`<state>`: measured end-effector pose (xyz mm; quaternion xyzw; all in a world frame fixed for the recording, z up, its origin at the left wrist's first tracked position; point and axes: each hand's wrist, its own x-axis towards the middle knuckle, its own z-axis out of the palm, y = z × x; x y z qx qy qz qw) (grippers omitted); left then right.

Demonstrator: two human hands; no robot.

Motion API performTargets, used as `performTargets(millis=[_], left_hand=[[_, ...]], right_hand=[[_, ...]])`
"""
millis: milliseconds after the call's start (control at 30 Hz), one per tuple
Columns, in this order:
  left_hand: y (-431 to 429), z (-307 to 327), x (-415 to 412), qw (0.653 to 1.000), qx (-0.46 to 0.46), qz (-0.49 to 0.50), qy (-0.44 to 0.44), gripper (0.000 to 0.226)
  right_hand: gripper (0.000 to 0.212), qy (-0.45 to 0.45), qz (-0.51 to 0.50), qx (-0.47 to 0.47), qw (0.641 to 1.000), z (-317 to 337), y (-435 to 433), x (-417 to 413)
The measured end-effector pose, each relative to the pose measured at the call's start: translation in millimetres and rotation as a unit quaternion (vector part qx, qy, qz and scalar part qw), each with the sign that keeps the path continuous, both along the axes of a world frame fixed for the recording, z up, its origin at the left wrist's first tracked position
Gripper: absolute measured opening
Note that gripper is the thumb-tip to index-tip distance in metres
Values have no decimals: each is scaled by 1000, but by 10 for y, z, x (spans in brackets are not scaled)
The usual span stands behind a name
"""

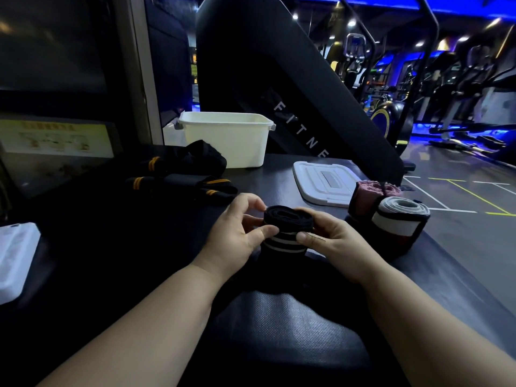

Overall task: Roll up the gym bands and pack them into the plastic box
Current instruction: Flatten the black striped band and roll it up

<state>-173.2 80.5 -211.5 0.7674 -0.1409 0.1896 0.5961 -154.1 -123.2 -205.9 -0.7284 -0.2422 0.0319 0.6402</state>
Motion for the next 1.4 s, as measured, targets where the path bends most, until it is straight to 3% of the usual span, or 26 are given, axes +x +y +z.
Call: performTargets(millis=[133,333,533,667,733,800,867,967,1233,1400], left_hand=[[8,25,2,998,-8,-54,16,34],[24,53,-1,999,-35,-40,-10,20],[15,12,-24,992,-50,-90,68,31],[29,-22,-20,990,-25,-100,99,35],[29,-14,-34,990,-20,-96,104,35],[28,-11,-54,990,-14,-90,109,37],[8,-7,-84,989,-3,-86,116,33],[-46,26,-155,988,25,-89,123,25],[-487,80,-291,983,134,-89,89,21],[-975,71,-335,982,136,-104,80,23]], right_hand=[[41,-2,3,-5,1000,-12,-4,-6],[41,-9,17,-21,1000,-28,-15,-19],[46,7,37,1,999,-7,-27,-35],[79,-2,26,-27,999,-5,-13,-61],[84,1,20,-21,1000,14,-9,-95],[74,25,23,1,999,45,-6,-139],[46,50,20,12,998,68,-10,-187],[30,16,-23,-53,998,127,-26,-236],[62,-64,-89,-248,963,201,-443,-441],[62,-73,-122,-245,959,184,-863,-587]])
